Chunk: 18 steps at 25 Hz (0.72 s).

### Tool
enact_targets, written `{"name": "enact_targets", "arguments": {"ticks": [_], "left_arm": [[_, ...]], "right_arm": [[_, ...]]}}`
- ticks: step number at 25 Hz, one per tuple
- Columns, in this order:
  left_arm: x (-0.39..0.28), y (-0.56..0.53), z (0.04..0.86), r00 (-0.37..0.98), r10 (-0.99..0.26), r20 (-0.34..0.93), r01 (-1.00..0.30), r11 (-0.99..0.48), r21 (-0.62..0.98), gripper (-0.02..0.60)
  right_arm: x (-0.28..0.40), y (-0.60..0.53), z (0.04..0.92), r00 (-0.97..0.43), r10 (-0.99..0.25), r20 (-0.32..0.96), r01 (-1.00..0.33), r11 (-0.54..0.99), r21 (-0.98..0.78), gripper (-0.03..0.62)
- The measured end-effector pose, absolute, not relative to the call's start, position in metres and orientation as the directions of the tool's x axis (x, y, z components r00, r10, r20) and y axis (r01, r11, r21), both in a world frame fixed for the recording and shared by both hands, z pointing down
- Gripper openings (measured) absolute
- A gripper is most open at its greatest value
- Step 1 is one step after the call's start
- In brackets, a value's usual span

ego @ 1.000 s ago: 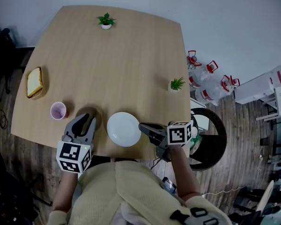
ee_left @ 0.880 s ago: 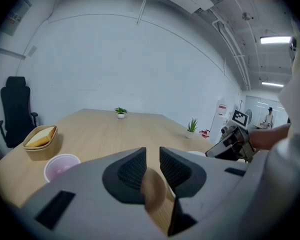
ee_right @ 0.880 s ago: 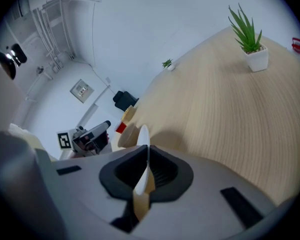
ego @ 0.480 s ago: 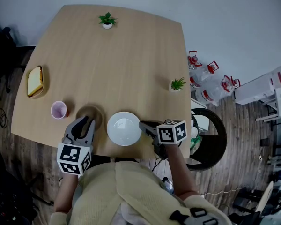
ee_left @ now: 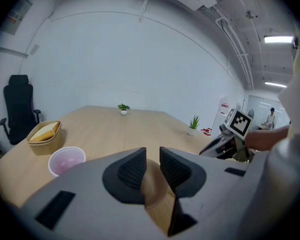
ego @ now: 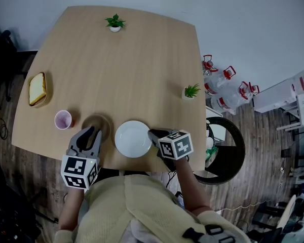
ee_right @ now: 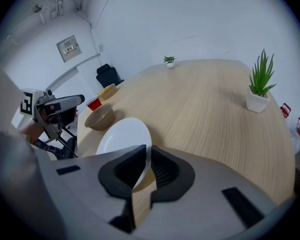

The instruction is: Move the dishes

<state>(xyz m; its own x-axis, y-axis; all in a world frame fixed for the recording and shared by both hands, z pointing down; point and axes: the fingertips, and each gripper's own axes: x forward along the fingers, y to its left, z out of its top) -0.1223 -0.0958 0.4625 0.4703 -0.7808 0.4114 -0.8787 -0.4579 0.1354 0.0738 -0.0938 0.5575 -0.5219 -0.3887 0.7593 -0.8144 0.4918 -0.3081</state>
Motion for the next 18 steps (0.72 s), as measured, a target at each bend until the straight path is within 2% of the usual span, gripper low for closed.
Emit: {"name": "enact_targets", "arguments": {"ticks": [8,10,18], "left_arm": [[-0.126,-0.096,0.466,0.461,-0.780,0.423,-0.884,-0.447,0.139,0.089],[-0.126,-0.096,0.467,0.460,-0.780,0.424,-0.884,-0.446,0.139,0.089],[-0.127,-0.098,0.465,0.458,-0.783,0.421,-0.885,-0.443,0.141,0.089]], "right_arm": [[0.073,-0.096,0.565,-0.401,-0.444,0.801,-0.836,0.535,-0.123,0.043],[0.075,-0.098,0.565,-0.366,-0.469,0.804,-0.835,0.547,-0.061,0.022],[0.070,-0.109,0.536,-0.367,-0.600,0.711,-0.831,0.555,0.040,0.017]]}}
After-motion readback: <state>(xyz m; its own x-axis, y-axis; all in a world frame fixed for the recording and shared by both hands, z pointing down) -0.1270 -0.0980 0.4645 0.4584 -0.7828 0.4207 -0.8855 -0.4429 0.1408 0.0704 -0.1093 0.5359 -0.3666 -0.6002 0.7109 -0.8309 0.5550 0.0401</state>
